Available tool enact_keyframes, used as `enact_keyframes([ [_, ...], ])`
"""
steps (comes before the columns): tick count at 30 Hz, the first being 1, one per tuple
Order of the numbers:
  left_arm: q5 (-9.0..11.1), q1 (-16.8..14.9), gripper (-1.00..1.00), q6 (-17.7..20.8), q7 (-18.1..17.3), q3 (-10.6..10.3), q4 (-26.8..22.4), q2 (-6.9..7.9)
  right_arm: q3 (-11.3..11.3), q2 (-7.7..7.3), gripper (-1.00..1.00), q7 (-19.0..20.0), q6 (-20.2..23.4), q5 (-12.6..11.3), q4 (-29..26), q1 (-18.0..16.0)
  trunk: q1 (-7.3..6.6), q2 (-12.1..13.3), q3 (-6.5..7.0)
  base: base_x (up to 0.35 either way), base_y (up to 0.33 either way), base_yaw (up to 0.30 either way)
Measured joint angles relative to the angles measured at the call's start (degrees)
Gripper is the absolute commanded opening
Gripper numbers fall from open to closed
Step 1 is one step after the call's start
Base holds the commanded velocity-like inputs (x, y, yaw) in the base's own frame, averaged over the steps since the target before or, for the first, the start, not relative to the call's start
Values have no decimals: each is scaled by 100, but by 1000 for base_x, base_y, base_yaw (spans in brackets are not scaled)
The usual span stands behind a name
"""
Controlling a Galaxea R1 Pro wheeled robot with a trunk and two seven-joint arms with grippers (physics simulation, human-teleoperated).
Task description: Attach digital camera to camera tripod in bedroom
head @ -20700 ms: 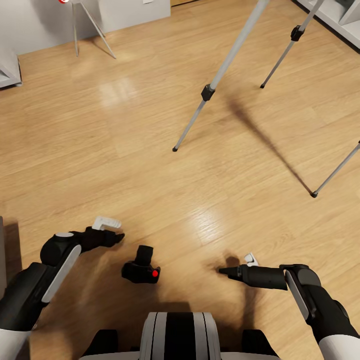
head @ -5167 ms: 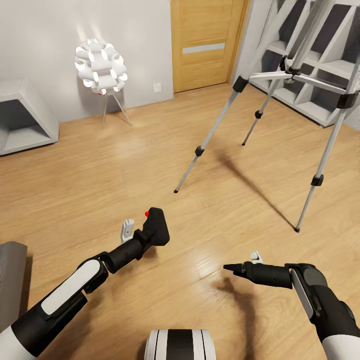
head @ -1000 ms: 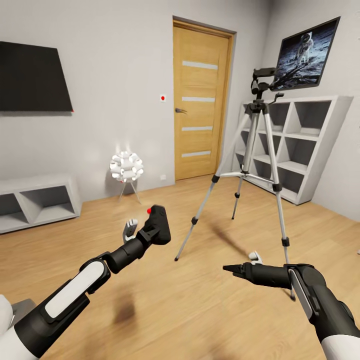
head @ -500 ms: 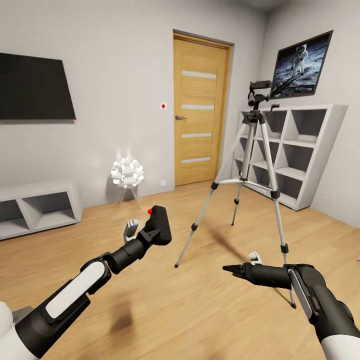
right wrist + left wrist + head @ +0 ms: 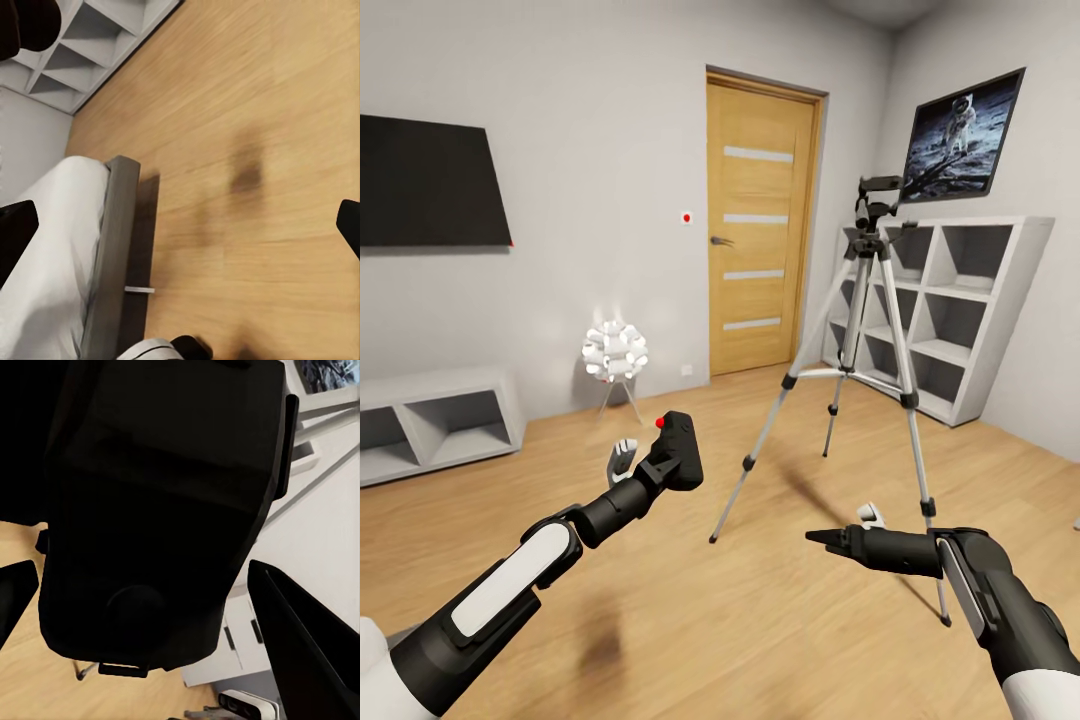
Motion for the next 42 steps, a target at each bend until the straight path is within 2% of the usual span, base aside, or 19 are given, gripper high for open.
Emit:
enact_keyframes([
  [42, 9, 0, -100, 0, 54, 0, 6, 0, 1, 0, 100, -13, 0, 5, -3, 0, -923, 1685, 754, 0, 0, 0],
])
